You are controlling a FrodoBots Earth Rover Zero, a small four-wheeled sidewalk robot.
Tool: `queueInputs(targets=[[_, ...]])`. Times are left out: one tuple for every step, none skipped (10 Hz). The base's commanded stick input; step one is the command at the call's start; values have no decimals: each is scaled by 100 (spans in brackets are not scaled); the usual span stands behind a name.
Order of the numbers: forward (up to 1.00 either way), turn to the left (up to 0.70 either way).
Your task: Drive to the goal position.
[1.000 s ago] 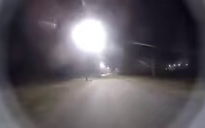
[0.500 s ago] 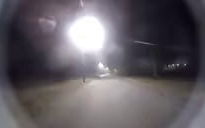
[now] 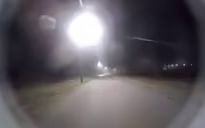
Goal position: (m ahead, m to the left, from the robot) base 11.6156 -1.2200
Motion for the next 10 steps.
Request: queueInputs(targets=[[100,11],[100,9],[100,7],[100,5],[100,5],[100,5],[100,5],[100,5],[100,5],[100,5]])
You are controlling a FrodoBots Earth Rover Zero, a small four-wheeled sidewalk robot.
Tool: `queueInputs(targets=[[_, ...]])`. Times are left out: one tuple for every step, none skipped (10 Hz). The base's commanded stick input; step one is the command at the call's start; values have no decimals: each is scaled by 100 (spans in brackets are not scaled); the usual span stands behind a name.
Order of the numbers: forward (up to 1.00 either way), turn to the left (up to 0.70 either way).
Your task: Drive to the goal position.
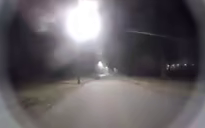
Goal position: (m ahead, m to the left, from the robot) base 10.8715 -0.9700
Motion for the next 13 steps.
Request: queueInputs(targets=[[100,5],[100,5],[100,4],[100,3],[100,0],[100,0],[100,0],[100,0],[100,0],[100,1],[100,3],[100,6],[100,11]])
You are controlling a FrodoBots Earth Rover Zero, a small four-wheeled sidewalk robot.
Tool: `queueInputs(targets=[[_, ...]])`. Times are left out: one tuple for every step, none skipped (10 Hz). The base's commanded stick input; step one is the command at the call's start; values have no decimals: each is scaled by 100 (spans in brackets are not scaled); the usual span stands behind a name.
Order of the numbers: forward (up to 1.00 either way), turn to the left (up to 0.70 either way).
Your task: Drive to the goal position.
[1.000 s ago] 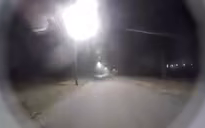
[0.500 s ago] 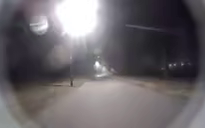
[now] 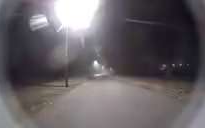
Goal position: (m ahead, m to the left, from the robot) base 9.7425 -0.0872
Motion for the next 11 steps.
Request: queueInputs(targets=[[100,13],[100,5],[100,4],[100,4],[100,4],[100,4],[100,4],[100,4],[100,5],[100,6],[100,6]])
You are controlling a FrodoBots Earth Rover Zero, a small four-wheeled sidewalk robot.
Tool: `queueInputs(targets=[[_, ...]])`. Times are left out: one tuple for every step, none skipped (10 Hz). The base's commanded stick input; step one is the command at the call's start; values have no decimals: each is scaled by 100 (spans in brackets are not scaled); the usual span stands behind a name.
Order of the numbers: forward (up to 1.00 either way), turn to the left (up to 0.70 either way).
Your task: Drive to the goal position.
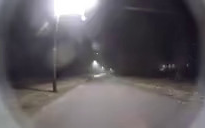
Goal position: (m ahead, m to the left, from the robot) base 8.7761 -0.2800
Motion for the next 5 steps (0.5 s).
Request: queueInputs(targets=[[100,6],[100,5],[100,5],[100,5],[100,5]])
